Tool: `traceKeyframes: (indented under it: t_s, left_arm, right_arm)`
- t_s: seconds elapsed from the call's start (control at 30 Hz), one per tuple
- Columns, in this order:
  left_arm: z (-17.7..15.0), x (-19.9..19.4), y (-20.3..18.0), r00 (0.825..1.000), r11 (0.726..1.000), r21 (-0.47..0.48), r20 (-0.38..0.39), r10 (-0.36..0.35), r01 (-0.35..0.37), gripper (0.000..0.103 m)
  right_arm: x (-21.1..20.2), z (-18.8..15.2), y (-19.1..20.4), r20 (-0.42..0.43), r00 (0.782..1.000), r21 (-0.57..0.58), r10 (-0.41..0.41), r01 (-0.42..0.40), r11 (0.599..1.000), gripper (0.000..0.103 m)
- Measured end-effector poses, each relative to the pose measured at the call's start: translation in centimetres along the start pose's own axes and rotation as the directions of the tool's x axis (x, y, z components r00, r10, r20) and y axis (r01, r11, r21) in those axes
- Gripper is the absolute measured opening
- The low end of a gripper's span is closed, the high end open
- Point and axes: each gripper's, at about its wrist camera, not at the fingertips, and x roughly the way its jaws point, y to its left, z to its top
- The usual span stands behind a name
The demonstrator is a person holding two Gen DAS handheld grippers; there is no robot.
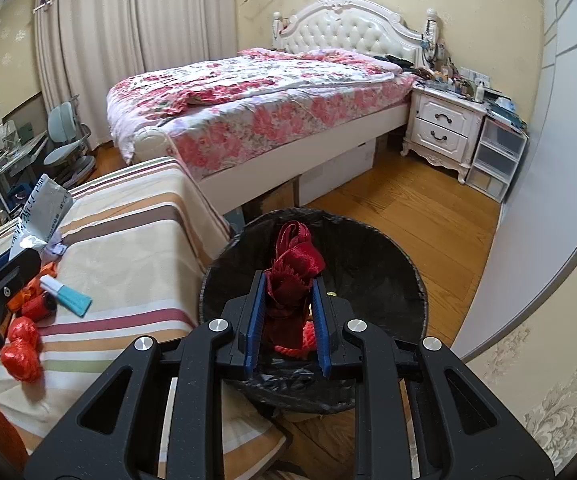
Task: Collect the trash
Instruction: 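Carry both items over the black bin and open both tools to drop them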
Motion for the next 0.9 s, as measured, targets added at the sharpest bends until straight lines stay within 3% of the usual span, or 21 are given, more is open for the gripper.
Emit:
traceKeyframes:
  t_s: [0.4,0.9]
  left_arm:
    - [0.4,4.8,-4.9,0.999,0.997,0.075,-0.041,-0.004,0.008,0.036]
    - [0.7,8.3,-7.6,0.996,0.993,0.115,-0.090,-0.002,0.012,0.036]
  right_arm:
    - [3.4,0.3,-2.9,-0.041,0.999,0.036,-0.028,0.030,0.999,0.022]
    - [6.0,0.3,-5.1,-0.070,0.996,0.081,-0.055,0.061,0.995,0.022]
